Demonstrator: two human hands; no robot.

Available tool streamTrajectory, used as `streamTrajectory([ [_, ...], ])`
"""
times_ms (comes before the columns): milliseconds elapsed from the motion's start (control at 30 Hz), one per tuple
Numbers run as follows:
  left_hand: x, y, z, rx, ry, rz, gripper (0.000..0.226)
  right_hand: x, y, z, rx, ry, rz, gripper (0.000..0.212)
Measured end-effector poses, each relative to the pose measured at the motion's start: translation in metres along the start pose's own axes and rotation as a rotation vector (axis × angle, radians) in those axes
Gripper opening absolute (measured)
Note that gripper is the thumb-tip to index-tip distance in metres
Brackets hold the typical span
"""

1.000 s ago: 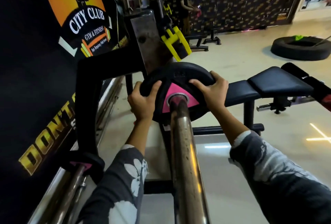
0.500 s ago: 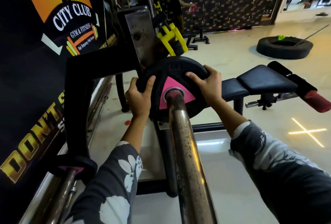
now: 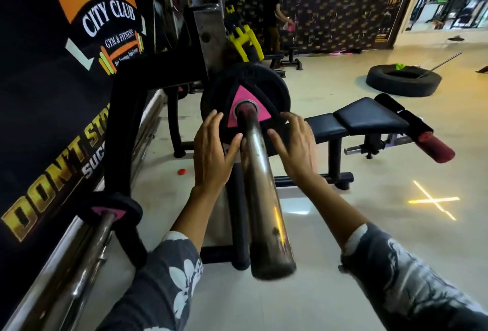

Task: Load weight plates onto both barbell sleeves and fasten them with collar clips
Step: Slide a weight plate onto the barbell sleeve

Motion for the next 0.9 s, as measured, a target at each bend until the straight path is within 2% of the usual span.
streamTrajectory([
  [133,0.068,0.034,0.038,-0.003,-0.018,-0.001,0.047,0.069,-0.042,0.031,-0.006,-0.078,0.033,0.037],
  [333,0.174,0.087,0.115,0.003,-0.004,-0.028,0.051,0.170,-0.105,0.099,-0.063,-0.087,0.079,0.043],
  [500,0.244,0.116,0.169,-0.042,0.000,-0.074,0.043,0.234,-0.156,0.122,-0.134,-0.139,0.080,0.040],
  [700,0.279,0.098,0.214,-0.163,-0.054,-0.075,0.039,0.265,-0.202,0.090,-0.219,-0.283,0.021,0.033],
  [900,0.284,0.008,0.253,-0.281,-0.139,0.024,0.042,0.276,-0.239,0.003,-0.243,-0.461,-0.017,0.033],
])
Point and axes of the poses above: each hand's wrist, its own x-axis away from the middle knuckle, its own z-axis out of the back of the hand, y = z × x, the point moved 7 cm from there along -x, towards the middle knuckle, and after that the axes turned 9 degrees about z, right-handed, at the moved point
